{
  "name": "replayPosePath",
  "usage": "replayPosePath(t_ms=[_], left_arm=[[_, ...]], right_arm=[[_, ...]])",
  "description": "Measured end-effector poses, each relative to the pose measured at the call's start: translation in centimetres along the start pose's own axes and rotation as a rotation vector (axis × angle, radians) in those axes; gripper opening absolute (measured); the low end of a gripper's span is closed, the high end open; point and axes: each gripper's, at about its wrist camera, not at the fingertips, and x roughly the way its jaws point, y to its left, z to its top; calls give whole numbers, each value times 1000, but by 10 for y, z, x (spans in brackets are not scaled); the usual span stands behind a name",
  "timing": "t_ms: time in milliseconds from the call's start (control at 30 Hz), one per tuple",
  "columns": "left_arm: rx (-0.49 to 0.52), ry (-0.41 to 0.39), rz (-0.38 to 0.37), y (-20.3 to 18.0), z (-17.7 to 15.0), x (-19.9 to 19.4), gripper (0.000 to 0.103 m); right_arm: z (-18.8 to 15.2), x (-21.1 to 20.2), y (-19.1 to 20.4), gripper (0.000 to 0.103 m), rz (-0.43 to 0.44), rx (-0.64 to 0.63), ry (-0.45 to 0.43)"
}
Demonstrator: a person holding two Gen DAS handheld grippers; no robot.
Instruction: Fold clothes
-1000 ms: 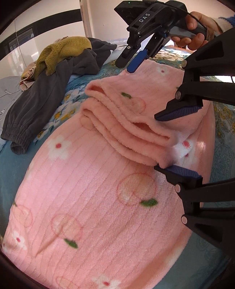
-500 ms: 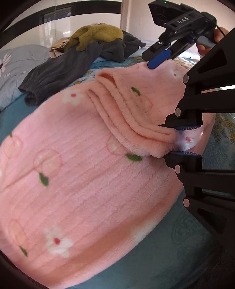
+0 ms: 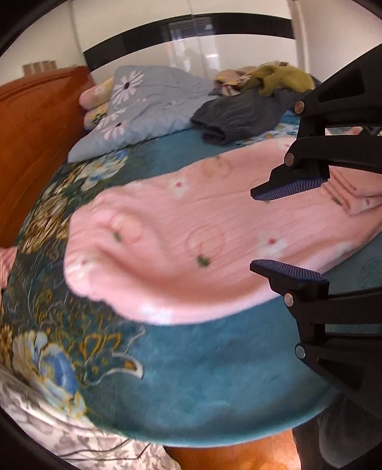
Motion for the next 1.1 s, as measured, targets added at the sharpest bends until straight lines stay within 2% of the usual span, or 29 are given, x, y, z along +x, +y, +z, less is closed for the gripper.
replayPosePath(t_ms=[33,133,233,367,433,500,533,600,700,767,900,967,1033,1100], left_arm=[[-54,-17,7,16,16,-1,48],[-132,-47,32,43,56,6,50],[-179,-32,-2,56,86,24,52],[-166,26,-7,62,109,53,55],[-176,27,-10,66,113,63,55],[-198,-5,-52,71,112,61,55],[-206,-25,-71,72,110,60,52],[-167,-42,-65,67,108,60,19],[-106,-64,-59,49,105,54,11],[16,-88,-77,17,102,40,10],[523,-148,-129,-92,51,-7,10],[761,-118,-181,-135,6,-16,10],[953,-45,-198,-164,-35,-5,10],[1055,43,-179,-175,-77,13,10]], right_arm=[[0,-1,0,50,3,-1,5],[1,-5,-3,50,20,26,15],[2,-9,-6,50,27,41,31],[4,-17,-9,50,11,43,40],[4,-22,-13,50,2,60,35],[2,-26,-19,50,-6,84,30],[2,-28,-22,50,-11,95,28],[-1,-30,-28,50,-18,121,29],[-5,-27,-34,50,-12,162,40],[-5,-28,-30,50,-16,152,36],[-2,-32,-22,50,-16,124,27],[-1,-33,-20,50,5,135,22],[-2,-33,-16,50,30,146,23],[-5,-32,-12,50,43,140,25]])
